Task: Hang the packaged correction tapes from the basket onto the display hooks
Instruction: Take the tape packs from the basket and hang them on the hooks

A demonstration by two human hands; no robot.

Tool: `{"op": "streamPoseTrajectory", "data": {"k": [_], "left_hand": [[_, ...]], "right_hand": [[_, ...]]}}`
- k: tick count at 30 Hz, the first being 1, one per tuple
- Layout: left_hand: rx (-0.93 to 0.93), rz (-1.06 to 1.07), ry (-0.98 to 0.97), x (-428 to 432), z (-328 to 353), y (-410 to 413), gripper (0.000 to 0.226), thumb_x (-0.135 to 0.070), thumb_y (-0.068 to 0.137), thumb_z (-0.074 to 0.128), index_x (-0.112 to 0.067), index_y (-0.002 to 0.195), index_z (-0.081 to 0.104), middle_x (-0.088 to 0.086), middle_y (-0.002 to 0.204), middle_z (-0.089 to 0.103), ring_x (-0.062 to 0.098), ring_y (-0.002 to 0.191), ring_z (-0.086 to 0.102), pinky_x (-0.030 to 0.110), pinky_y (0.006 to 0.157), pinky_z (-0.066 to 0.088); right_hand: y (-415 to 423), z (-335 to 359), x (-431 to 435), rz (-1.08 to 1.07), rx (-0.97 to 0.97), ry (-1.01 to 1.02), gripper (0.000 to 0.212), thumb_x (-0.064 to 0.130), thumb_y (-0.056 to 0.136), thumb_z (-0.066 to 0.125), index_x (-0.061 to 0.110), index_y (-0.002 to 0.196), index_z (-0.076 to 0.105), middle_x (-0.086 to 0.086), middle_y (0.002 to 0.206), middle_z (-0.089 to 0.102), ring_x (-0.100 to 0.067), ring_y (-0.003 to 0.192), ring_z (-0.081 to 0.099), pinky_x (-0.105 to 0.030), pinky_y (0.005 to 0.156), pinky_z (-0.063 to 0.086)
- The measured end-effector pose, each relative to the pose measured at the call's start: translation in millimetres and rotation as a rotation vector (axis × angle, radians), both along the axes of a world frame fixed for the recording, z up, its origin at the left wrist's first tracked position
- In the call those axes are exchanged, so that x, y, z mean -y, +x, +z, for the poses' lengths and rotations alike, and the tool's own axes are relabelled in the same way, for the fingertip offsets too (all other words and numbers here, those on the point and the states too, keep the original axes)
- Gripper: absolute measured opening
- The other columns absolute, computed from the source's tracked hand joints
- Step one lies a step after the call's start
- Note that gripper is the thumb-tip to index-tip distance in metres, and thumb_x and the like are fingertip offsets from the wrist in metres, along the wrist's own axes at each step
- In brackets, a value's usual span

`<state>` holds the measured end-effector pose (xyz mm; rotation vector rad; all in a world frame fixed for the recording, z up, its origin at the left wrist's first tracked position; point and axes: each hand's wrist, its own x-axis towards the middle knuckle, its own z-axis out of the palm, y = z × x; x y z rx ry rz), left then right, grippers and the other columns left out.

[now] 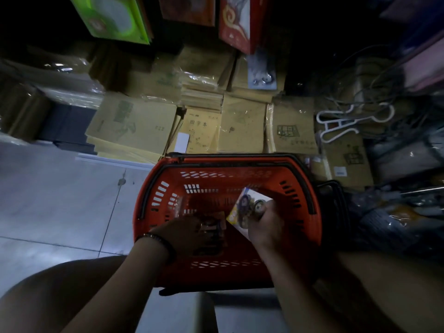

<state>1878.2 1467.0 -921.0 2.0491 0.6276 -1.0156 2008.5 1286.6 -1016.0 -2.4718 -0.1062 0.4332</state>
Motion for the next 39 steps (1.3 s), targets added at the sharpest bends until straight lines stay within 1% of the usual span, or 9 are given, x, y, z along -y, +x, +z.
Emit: {"op": "streamPoseTrajectory", "data": {"k": [6,13,16,22,24,26,30,33,39], "left_hand": [[0.079,0.200,-0.020,-3,7,-13,0.077,-0.077,0.094,0.048,-0.025,0.152,0.049,0.004,0.149,0.061,0.027,0.132,0.061,0.040,0.114,0.046],[0.606,0.783,-0.060,7,16,-19,0.018,-0.026,0.085,0.080,-0.022,0.102,0.077,-0.003,0.101,0.081,0.011,0.100,0.077,0.041,0.086,0.063],[0.664,0.822,0.123,-9,29,-24,0.039,-0.017,0.090,0.078,-0.037,0.120,0.063,-0.019,0.106,0.070,-0.012,0.096,0.067,0.012,0.078,0.056],[0.487,0.593,0.474,-33,36,-29,0.049,-0.055,0.089,0.056,-0.051,0.137,0.049,0.001,0.108,0.077,0.032,0.095,0.073,0.052,0.076,0.064],[0.503,0.564,0.501,-33,38,-24,0.042,-0.048,0.095,0.061,-0.051,0.136,0.050,0.002,0.109,0.076,0.033,0.096,0.073,0.051,0.075,0.063],[0.531,0.552,0.514,-34,34,-19,0.041,-0.039,0.099,0.064,-0.051,0.135,0.051,0.000,0.110,0.076,0.032,0.097,0.073,0.048,0.074,0.062],[0.541,0.543,0.515,-39,24,-14,0.046,-0.032,0.100,0.066,-0.052,0.136,0.047,0.000,0.110,0.076,0.032,0.097,0.073,0.048,0.076,0.063],[0.526,0.520,0.490,-43,18,-15,0.049,-0.031,0.099,0.066,-0.053,0.136,0.042,-0.001,0.115,0.076,0.032,0.102,0.073,0.054,0.080,0.064],[0.492,0.508,0.502,-46,7,-20,0.043,-0.031,0.099,0.065,-0.051,0.133,0.049,-0.007,0.111,0.076,0.025,0.096,0.074,0.050,0.076,0.065]], "right_hand": [[-41,44,-2,-0.249,-0.094,0.505,0.031,0.014,0.077,0.078,0.020,0.084,0.048,-0.007,0.078,0.062,-0.021,0.071,0.060,-0.041,0.070,0.048],[-78,60,-24,-0.333,-0.619,0.839,0.019,-0.001,0.087,0.074,0.013,0.093,0.062,-0.016,0.090,0.074,-0.035,0.083,0.073,-0.050,0.071,0.061],[-66,46,-34,-0.255,-0.735,0.713,0.008,0.007,0.098,0.066,0.007,0.106,0.064,-0.019,0.092,0.075,-0.034,0.077,0.074,-0.040,0.064,0.059],[-36,-43,-43,-0.209,-0.938,0.182,0.021,0.010,0.104,0.049,0.013,0.092,0.066,-0.010,0.094,0.066,-0.021,0.079,0.058,-0.031,0.071,0.046],[-31,-79,-42,-0.172,-0.882,0.089,0.019,0.015,0.096,0.061,0.009,0.112,0.068,-0.014,0.117,0.068,-0.028,0.102,0.063,-0.036,0.092,0.051],[-28,-140,-37,-0.126,-0.844,0.016,0.057,0.028,0.085,0.071,0.009,0.137,0.060,-0.016,0.133,0.065,-0.032,0.116,0.064,-0.043,0.102,0.053],[-36,-228,-36,-0.089,-0.934,-0.076,0.061,0.038,0.097,0.061,0.005,0.147,0.049,-0.017,0.123,0.064,-0.028,0.103,0.063,-0.024,0.087,0.056],[-45,-232,-38,-0.171,-0.892,-0.152,0.085,0.058,0.081,0.071,0.014,0.150,0.047,-0.013,0.145,0.054,-0.034,0.128,0.056,-0.040,0.110,0.045],[-43,-233,-60,-0.317,-1.044,0.068,0.049,0.054,0.089,0.072,0.018,0.120,0.069,-0.013,0.114,0.072,-0.032,0.104,0.070,-0.050,0.099,0.055]]}}
